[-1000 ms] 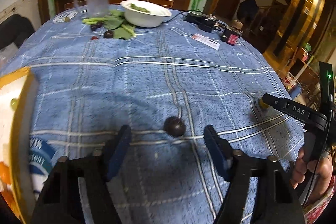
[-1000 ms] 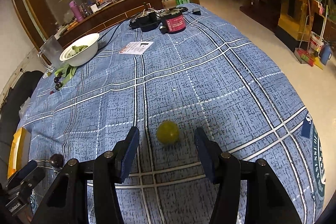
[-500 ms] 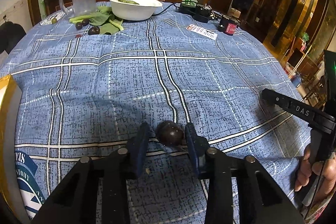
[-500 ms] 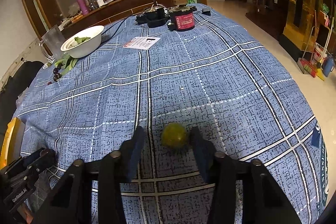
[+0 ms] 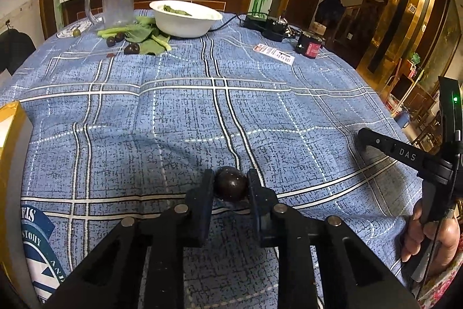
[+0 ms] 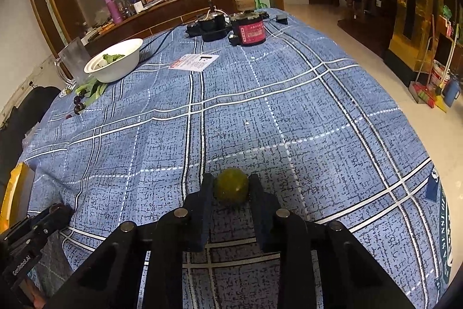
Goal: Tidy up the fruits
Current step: 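Lower the dark plum and green plum into the tray and open both tools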
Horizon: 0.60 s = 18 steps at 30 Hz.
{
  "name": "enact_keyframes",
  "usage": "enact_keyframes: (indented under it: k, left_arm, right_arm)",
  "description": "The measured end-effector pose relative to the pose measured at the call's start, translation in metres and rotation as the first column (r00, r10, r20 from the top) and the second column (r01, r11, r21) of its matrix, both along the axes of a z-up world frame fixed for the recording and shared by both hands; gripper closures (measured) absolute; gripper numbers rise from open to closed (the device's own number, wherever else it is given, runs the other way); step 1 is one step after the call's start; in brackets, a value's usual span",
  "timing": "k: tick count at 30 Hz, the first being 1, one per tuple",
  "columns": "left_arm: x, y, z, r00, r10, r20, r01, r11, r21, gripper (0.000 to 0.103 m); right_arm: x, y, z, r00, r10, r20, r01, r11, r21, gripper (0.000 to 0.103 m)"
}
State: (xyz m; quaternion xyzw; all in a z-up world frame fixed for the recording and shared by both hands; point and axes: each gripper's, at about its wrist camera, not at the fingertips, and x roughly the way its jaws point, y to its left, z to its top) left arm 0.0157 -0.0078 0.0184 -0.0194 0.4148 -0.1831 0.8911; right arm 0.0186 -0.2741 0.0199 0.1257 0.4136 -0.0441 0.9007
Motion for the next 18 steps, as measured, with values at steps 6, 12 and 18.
enact_keyframes:
  k: [6, 12, 18]
  left_arm:
    - [-0.003, 0.001, 0.006, 1.0, 0.006, 0.021, -0.005, 1.0, -0.009, 0.082]
    - [-0.019, 0.012, 0.027, 0.998, 0.025, 0.059, -0.022, 0.999, -0.039, 0.082]
    - [-0.042, 0.034, 0.05, 0.992, 0.067, 0.102, -0.061, 0.996, -0.059, 0.082]
  right_arm:
    - [-0.002, 0.003, 0.007, 0.999, 0.001, 0.04, 0.001, 1.0, -0.028, 0.078]
    - [-0.004, 0.007, 0.011, 0.998, -0.01, 0.065, 0.013, 0.999, -0.048, 0.078]
    - [-0.015, 0.023, 0.022, 0.996, 0.02, 0.086, -0.019, 1.0, -0.008, 0.078]
